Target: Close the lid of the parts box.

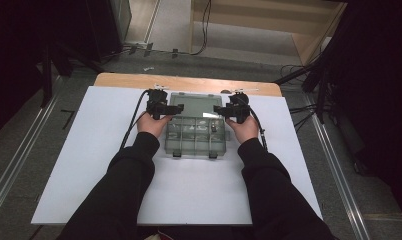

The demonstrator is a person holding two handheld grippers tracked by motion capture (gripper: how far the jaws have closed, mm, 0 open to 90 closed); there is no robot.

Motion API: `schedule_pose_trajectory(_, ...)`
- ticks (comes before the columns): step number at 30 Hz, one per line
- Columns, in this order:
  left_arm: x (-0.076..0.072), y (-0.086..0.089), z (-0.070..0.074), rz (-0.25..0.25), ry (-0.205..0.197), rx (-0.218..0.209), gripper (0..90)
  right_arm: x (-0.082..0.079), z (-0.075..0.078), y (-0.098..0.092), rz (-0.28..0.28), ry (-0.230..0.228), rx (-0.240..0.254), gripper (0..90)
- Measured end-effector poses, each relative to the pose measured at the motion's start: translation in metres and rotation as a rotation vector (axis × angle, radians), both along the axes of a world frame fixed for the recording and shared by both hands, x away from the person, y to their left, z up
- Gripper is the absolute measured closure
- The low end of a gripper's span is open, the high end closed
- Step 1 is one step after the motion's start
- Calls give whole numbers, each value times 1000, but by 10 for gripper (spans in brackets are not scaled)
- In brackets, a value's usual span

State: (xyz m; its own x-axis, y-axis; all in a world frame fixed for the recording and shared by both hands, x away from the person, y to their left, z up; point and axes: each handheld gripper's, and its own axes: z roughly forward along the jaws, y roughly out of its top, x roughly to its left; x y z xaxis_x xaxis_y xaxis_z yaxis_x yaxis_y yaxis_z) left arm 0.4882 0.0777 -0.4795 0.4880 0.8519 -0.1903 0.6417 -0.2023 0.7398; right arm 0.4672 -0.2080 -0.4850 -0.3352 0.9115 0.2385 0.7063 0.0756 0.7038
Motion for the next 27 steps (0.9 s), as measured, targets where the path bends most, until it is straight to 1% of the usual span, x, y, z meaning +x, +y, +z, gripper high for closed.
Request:
schedule_pose_trajectory(1,1,-1,-1,4,-2,6,251,1,-1,0,-2,-3,1,352)
schedule_pose_trajectory(3,3,-1,-3,14,-6,2,251,3,-3,1,-8,-11,-6,351)
schedule_pose_trajectory(4,4,-1,-3,18,-7,-1,251,4,-4,1,-9,-8,-5,343)
schedule_pose_trajectory(6,5,1,-6,24,-2,-1,251,5,-7,2,-11,-7,-18,342)
schedule_pose_trajectory(8,6,0,-8,34,0,10,252,7,-10,4,-8,-4,-27,335)
schedule_pose_trajectory(10,7,0,-10,29,-2,25,251,9,-13,6,-8,-2,-28,335)
schedule_pose_trajectory(11,7,-1,-11,30,-4,24,251,10,-13,7,-8,-1,-34,335)
schedule_pose_trajectory(13,7,-2,-12,32,-10,22,251,11,-15,8,-9,-2,-32,333)
schedule_pose_trajectory(16,7,-3,-15,32,-11,30,251,13,-16,10,-6,6,-24,329)
schedule_pose_trajectory(20,7,-5,-18,26,-17,24,251,14,-19,12,-11,10,-19,323)
schedule_pose_trajectory(24,8,-6,-21,18,-19,29,251,15,-21,13,-10,17,-23,312)
schedule_pose_trajectory(27,8,-6,-22,14,-16,17,251,16,-21,13,-7,25,-23,302)
